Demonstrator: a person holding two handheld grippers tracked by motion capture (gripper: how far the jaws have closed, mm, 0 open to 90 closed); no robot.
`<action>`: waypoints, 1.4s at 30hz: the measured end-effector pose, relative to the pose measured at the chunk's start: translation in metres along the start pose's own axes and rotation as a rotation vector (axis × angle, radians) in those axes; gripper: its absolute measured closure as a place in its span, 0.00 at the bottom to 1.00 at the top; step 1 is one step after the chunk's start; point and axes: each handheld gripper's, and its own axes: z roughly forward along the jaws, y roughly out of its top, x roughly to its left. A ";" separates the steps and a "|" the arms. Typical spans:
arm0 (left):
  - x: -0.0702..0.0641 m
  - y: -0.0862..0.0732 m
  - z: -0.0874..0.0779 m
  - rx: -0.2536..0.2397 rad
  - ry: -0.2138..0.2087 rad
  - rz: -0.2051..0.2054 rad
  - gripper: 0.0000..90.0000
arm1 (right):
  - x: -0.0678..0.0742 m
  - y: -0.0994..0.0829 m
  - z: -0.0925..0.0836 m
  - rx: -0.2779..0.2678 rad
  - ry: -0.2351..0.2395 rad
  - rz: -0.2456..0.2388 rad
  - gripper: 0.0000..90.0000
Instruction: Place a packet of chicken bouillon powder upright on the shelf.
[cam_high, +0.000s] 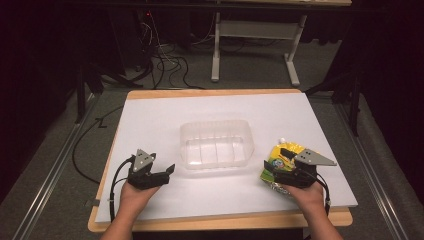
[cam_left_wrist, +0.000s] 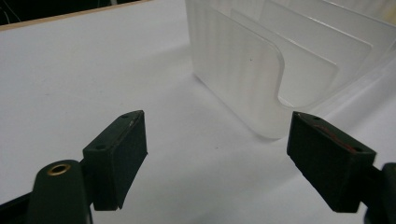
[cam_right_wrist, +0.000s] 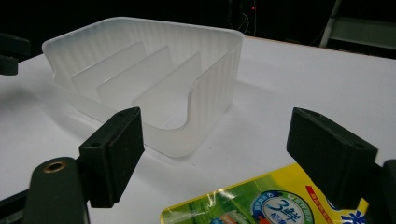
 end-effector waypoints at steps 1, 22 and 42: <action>0.000 0.000 0.000 -0.001 -0.001 0.001 0.23 | -0.001 0.000 0.000 0.002 -0.002 0.004 0.22; -0.002 -0.002 0.002 0.011 -0.016 0.004 0.26 | -0.057 -0.011 -0.008 0.054 -0.071 0.142 0.24; 0.000 -0.001 0.001 -0.003 -0.040 -0.018 0.27 | -0.109 -0.031 -0.023 0.058 -0.180 0.243 0.24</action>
